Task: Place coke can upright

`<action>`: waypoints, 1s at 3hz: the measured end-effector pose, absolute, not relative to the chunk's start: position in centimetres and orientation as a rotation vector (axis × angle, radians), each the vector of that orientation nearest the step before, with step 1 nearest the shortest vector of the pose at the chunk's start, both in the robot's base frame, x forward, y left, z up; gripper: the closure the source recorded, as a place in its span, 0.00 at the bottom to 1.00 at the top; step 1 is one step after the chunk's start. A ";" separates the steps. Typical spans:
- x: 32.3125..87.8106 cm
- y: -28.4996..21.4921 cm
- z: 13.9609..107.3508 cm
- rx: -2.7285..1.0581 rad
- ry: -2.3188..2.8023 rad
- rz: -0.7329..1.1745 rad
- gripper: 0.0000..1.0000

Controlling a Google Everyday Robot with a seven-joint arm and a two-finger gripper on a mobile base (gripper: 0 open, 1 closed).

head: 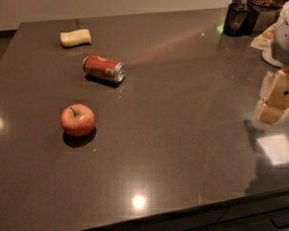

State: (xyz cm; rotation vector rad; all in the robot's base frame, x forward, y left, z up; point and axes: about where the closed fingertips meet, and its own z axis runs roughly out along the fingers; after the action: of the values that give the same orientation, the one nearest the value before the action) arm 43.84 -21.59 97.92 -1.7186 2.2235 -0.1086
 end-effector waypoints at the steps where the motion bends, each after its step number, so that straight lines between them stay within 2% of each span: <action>1: 44.0 -21.3 98.1 -1.720 2.222 -0.112 0.00; 3: 49.0 -13.2 98.8 -1.835 2.181 -0.074 0.00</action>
Offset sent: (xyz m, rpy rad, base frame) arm 0.0402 0.0748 0.0033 -0.0401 0.0919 0.0915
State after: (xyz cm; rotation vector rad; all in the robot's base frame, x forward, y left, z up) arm 49.03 -13.20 98.77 -1.8348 2.1806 -0.0744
